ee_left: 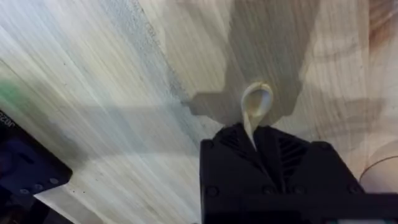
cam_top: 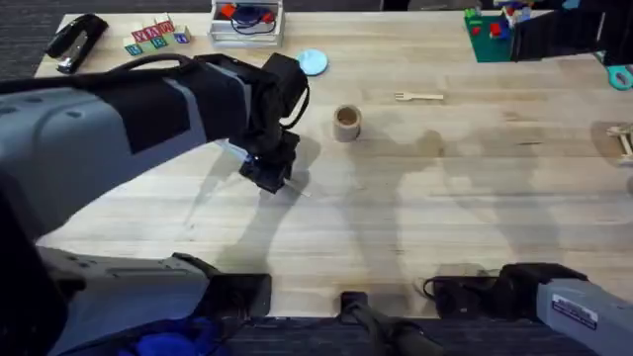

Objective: Pick up a utensil and set it on the pink plate, then put the other utensil in the container.

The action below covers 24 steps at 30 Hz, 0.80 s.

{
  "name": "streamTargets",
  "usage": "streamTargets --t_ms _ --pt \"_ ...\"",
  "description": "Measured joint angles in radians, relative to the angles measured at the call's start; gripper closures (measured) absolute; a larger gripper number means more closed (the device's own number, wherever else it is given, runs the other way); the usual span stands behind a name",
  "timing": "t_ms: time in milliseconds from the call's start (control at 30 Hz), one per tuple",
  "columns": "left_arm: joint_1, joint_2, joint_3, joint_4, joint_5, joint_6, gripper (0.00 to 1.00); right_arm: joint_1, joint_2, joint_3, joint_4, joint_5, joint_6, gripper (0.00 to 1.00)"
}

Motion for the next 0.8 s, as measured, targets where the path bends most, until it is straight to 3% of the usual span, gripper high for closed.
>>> streamTargets --t_ms 133,267,367,500,533,800 --pt "0.000 0.000 0.000 0.001 0.000 0.026 0.954 0.000 0.000 0.000 0.000 0.000 0.000 0.006" --pt "0.000 0.000 0.007 -0.005 0.000 0.133 0.959 0.000 0.000 0.000 0.000 0.000 0.000 0.005" --pt "0.000 0.007 0.037 -0.026 -0.003 0.254 0.960 0.000 0.000 0.000 0.000 0.000 0.000 0.005" --pt "0.000 0.013 0.139 -0.071 -0.006 0.478 0.960 0.000 0.000 0.000 0.000 0.000 0.000 0.005" --pt "0.000 0.013 0.223 -0.124 -0.016 0.621 0.960 0.000 0.000 0.000 -0.001 0.000 0.000 0.005" --pt "0.014 0.013 0.408 -0.312 -0.128 0.890 0.959 0.000 0.000 0.000 -0.001 0.000 0.000 0.005"
